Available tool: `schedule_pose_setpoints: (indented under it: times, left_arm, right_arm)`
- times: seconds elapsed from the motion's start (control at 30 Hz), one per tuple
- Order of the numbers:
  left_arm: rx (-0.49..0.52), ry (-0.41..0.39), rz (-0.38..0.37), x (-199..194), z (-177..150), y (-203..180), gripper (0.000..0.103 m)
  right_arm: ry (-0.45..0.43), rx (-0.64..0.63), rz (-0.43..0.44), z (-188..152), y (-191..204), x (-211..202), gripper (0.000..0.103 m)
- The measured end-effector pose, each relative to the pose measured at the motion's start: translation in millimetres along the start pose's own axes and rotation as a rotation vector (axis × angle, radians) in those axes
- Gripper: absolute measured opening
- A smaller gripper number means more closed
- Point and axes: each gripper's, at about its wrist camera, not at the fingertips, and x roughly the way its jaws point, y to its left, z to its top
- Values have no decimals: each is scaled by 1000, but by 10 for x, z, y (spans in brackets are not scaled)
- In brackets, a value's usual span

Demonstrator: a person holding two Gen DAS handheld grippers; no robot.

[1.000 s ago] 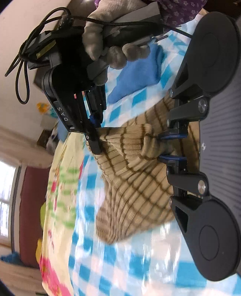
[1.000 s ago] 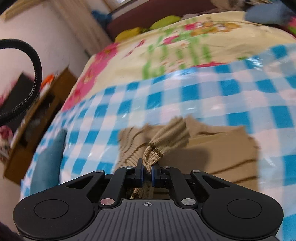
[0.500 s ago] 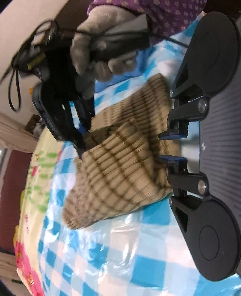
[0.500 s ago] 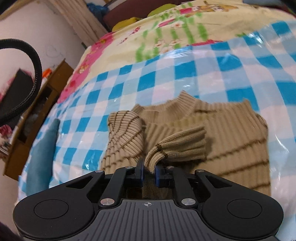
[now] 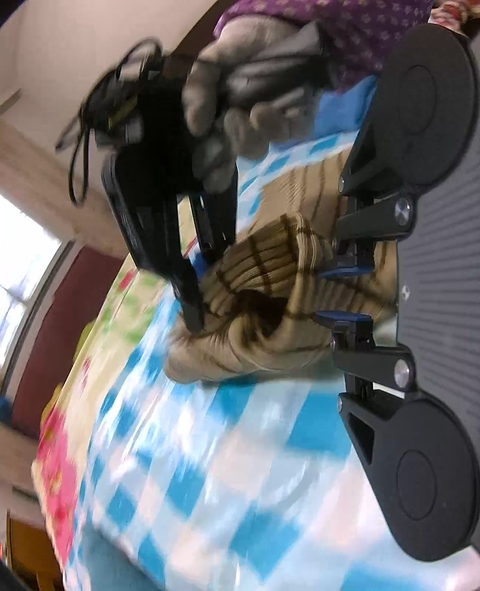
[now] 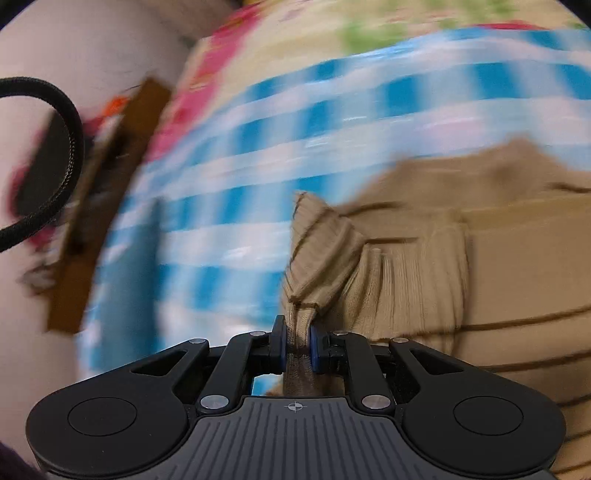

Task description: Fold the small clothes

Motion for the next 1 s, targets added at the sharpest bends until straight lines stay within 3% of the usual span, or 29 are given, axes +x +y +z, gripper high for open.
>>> schedule_pose_setpoints:
  times: [0.07,0.17,0.27,0.37,0.57,0.63,0.7,0.73,0.77,0.87,1.0]
  left_arm:
    - [-15,-19,37,-91,3,133,29]
    - [-43,-24,61,-129,-28,270,30]
    - [-63,-30,32,-137,-37,286,32]
    - [-56,-38,-1,-163,-20,253,41]
    - [-87,-45,-28,-214,-51,307,45]
    - [-86,-26,-23,-164,-59,315,47]
    - [-75,0,11,-100,-89,314,46]
    - [-69,6,28,-76,-105,314,46]
    - [-67,13,43,-60,-114,316,45]
    - [-88,-6,49,-77,-114,351,35]
    - [-162,-15,77,-101,-118,475,31]
  right_arm:
    - [-17,-91,-52,-11,255,47,14]
    - [-32,-226,-259,-61,445,167,18]
    - [1,-205,-277,-118,382,240,24]
    - [10,-184,-301,-129,360,298,37]
    - [19,-164,-288,-39,471,532,40]
    - [25,-189,-327,-34,507,665,42]
    - [16,-216,-377,-36,502,754,36]
    - [12,-207,-383,-35,477,767,27]
    - [9,-190,-374,-32,451,753,9]
    - [-43,-194,-333,-31,502,625,7]
    - [-99,-226,-267,-18,691,598,7]
